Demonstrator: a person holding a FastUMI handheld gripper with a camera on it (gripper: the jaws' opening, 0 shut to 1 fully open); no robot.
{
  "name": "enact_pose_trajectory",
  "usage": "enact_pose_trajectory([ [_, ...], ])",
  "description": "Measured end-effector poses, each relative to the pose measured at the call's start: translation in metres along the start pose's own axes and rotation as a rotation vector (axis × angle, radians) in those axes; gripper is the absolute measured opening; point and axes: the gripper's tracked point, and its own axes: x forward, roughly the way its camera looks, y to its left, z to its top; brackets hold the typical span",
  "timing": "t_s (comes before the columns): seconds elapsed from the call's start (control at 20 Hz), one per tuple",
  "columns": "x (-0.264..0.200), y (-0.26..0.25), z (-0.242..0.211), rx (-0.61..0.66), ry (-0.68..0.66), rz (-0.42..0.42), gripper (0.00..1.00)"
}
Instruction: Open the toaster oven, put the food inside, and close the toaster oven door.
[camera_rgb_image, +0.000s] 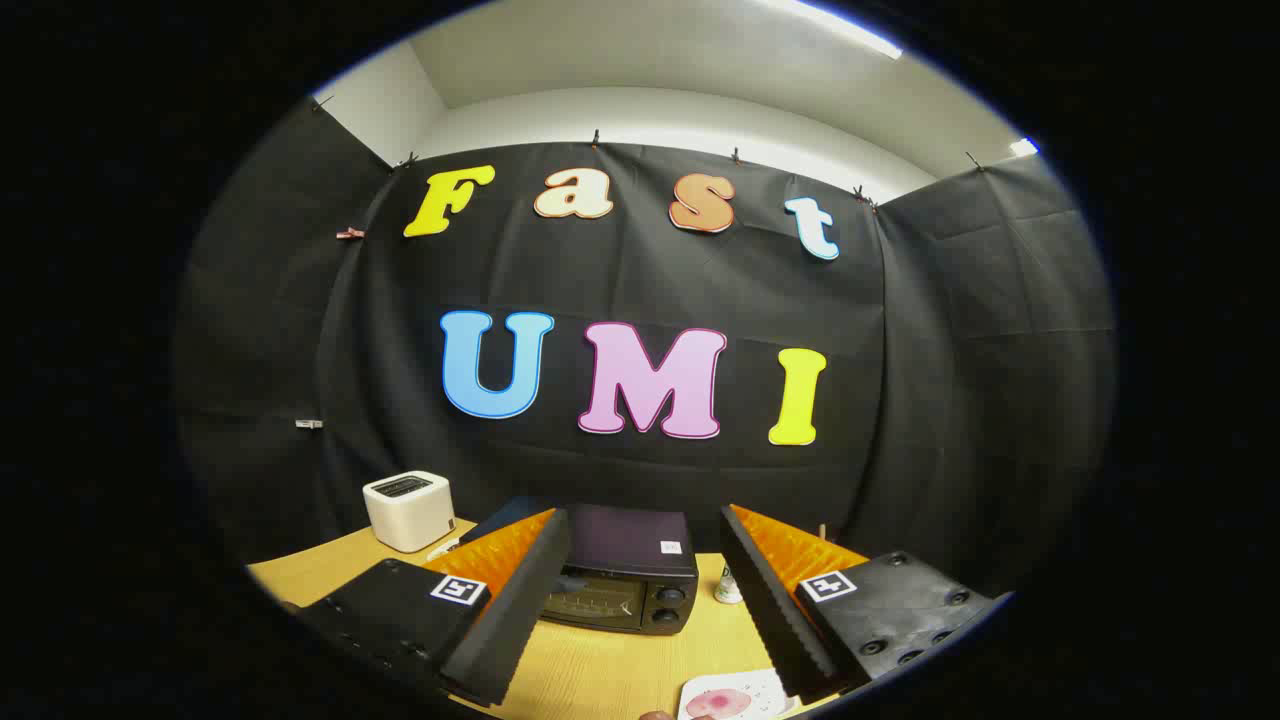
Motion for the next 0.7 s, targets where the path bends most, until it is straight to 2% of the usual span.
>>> enact_pose_trajectory([
  [0.4, -0.024, 0.008, -0.007, 0.003, -0.005, 0.004, 0.98],
  [0.7, -0.024, 0.019, -0.021, 0.006, 0.030, 0.016, 0.98],
])
